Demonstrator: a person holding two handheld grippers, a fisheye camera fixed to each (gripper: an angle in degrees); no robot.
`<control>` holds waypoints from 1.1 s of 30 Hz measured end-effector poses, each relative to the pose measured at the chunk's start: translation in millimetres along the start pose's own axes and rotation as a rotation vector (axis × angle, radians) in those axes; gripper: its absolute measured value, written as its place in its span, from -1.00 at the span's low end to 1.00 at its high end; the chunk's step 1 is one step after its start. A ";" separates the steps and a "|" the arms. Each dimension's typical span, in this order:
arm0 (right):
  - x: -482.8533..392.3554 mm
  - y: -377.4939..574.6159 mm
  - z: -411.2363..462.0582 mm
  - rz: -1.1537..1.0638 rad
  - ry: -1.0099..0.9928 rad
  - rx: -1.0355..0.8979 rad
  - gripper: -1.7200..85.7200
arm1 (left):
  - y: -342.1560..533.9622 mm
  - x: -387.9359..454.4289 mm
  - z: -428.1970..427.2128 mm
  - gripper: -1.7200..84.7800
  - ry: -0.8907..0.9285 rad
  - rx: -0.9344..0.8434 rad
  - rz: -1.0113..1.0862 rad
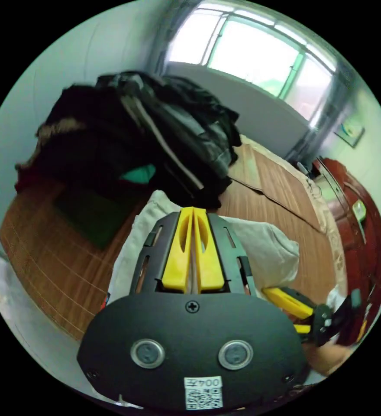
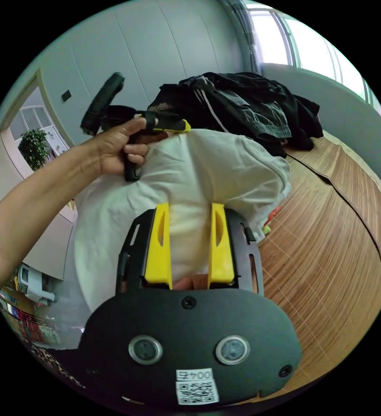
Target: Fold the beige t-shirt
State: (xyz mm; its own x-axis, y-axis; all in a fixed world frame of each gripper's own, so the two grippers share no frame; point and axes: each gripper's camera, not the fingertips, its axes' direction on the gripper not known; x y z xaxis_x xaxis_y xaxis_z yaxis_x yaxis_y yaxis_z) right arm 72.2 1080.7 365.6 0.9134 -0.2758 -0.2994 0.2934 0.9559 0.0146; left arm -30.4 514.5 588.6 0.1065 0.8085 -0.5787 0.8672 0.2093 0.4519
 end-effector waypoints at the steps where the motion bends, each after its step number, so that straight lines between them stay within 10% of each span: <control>1: 1.9 4.6 1.8 0.001 -0.005 0.007 -0.66 | -3.1 -25.8 11.3 -0.96 0.029 -0.047 -0.085; 13: 37.1 75.2 -47.1 0.024 -0.012 0.221 -0.72 | 78.8 -90.0 -123.8 -0.95 0.381 0.226 -0.105; 18: 96.4 82.4 -14.9 0.210 -0.052 0.043 -0.76 | 177.9 -104.0 -145.7 -0.95 0.027 0.162 0.021; 21: 103.8 103.4 -43.9 0.296 -0.144 0.128 -0.76 | 224.4 -165.6 -140.5 -0.95 0.193 0.186 -0.173; 24: 81.5 146.7 -90.9 0.238 -0.104 0.221 -0.76 | 270.7 -133.0 -194.4 -0.95 0.225 0.384 -0.057; 33: 69.1 387.8 -178.2 0.406 0.184 0.190 -0.77 | 493.1 38.3 -160.3 -0.94 0.224 0.171 0.291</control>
State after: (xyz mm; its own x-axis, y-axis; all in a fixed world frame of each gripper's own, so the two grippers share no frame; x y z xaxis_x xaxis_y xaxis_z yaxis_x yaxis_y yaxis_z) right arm 198.8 1450.3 180.5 0.9049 0.1543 -0.3968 -0.0144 0.9425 0.3338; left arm 323.2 736.9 898.2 0.2668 0.9244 -0.2726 0.8870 -0.1250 0.4445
